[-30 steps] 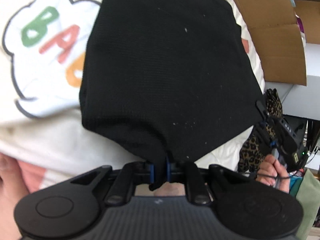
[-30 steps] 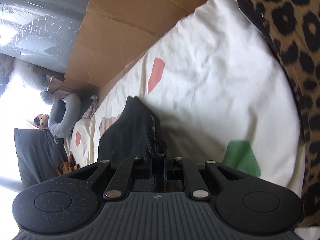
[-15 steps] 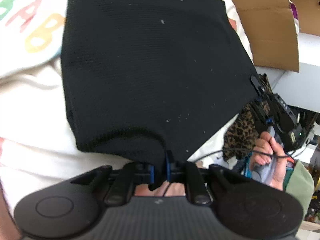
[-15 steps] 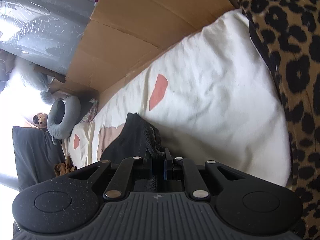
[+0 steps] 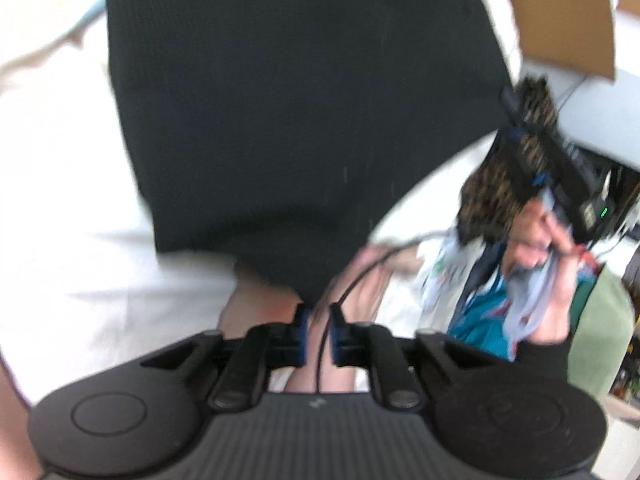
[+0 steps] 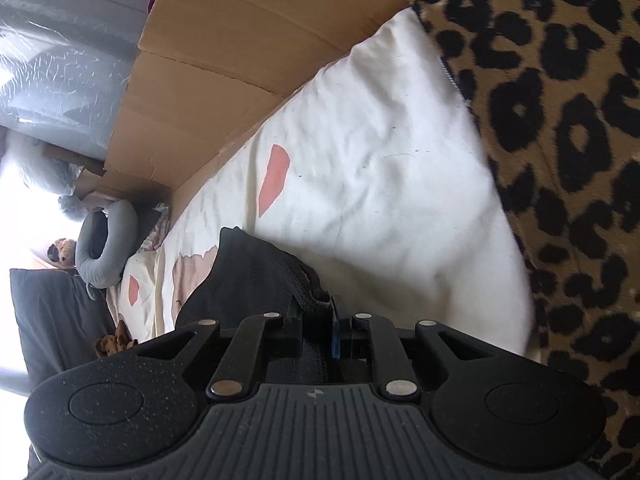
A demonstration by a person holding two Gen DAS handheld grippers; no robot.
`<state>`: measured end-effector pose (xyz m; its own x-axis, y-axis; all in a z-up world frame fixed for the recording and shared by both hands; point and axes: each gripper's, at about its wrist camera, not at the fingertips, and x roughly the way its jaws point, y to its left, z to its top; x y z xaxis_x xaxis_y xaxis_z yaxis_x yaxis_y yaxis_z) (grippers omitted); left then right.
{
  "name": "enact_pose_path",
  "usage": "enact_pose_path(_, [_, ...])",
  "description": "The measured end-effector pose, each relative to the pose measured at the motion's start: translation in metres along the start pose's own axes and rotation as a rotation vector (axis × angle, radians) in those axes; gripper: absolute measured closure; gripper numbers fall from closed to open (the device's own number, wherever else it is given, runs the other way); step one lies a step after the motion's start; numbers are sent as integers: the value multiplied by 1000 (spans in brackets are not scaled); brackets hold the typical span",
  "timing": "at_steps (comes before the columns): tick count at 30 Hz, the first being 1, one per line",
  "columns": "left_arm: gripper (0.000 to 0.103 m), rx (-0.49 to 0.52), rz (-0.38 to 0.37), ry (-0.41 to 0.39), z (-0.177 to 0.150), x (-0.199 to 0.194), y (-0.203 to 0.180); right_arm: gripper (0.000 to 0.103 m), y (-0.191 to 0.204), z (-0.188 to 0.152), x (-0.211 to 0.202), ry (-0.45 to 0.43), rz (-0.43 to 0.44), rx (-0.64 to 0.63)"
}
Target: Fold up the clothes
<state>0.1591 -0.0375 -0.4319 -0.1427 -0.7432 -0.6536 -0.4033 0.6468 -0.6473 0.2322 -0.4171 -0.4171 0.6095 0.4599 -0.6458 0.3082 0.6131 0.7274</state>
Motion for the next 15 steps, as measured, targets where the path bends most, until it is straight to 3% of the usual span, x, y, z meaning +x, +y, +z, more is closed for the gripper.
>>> enact_pose_path(3, [96, 45, -8, 28, -1, -2, -5, 89, 0, -2, -5, -6, -14, -7])
enact_pose_path(7, [85, 202, 22, -32, -9, -30, -4, 64, -4, -5, -16, -33, -28, 2])
enact_pose_path(10, [82, 325, 61, -127, -14, -62, -10, 63, -7, -9, -21, -36, -25, 11])
enact_pose_path(15, [71, 404, 85, -265, 13, -101, -21, 62, -9, -19, -22, -16, -30, 25])
